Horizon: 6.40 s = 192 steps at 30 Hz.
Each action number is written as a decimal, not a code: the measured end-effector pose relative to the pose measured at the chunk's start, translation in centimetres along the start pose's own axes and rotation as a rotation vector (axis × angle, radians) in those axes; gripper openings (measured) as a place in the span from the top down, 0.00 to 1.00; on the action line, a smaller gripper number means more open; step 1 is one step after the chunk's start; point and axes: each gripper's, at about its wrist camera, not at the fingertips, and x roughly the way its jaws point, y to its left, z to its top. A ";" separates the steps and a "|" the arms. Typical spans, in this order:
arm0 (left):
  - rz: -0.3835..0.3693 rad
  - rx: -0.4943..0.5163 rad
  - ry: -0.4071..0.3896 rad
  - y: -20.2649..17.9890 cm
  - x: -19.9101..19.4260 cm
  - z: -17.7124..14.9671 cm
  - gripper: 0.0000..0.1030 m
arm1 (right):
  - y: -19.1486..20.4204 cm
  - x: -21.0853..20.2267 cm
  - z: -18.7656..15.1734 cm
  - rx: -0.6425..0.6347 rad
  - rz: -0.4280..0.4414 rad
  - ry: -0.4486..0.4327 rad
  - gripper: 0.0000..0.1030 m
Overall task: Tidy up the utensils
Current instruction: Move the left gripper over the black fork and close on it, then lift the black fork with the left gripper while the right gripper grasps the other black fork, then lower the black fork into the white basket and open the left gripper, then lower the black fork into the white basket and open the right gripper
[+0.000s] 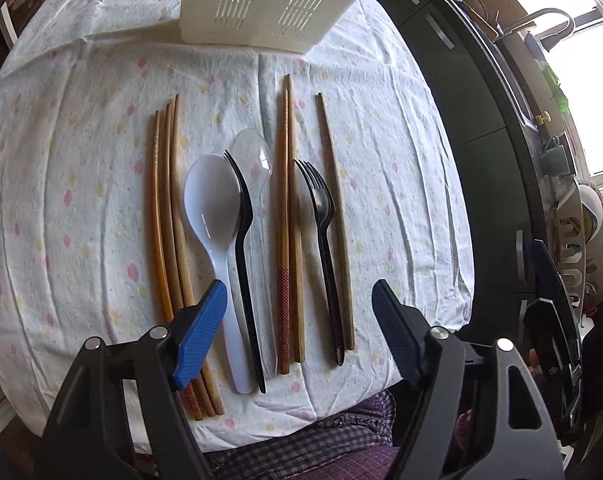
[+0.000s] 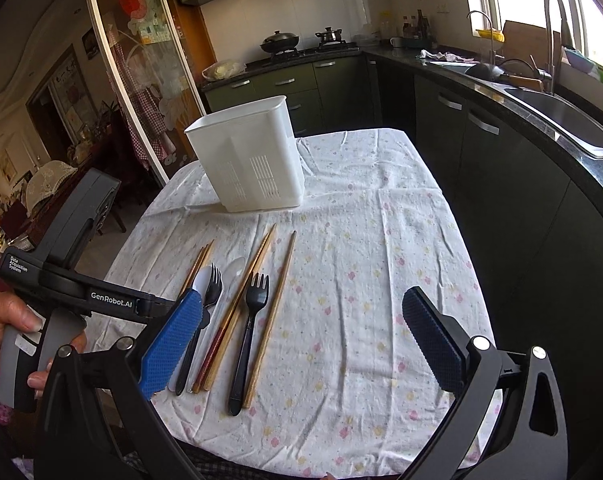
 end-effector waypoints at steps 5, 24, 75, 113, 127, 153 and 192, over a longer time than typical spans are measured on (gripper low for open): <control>0.041 -0.008 0.018 0.0 1.0 0.9 0.52 | -0.6 0.0 -0.1 0.009 0.003 0.004 0.04; 0.171 -0.009 0.084 0.3 3.2 1.7 0.86 | 0.7 0.2 0.6 -0.038 0.018 0.018 0.04; 0.083 0.063 -0.110 2.2 -5.8 0.3 0.92 | 5.1 19.2 1.2 -0.037 0.176 0.785 0.75; 0.149 0.219 -0.941 -5.2 -15.4 17.0 0.91 | -0.5 10.1 3.9 0.136 0.406 0.410 0.91; 0.213 0.205 -0.831 -1.9 -10.2 15.8 0.69 | 1.1 8.4 7.6 0.115 0.411 0.309 0.91; 0.111 0.078 -0.865 3.8 -17.9 2.3 0.65 | 6.8 16.5 22.2 0.040 0.090 -0.245 0.90; 0.156 0.180 -0.740 0.9 -14.9 2.4 0.60 | 13.4 20.8 -1.9 -0.067 0.248 0.777 0.72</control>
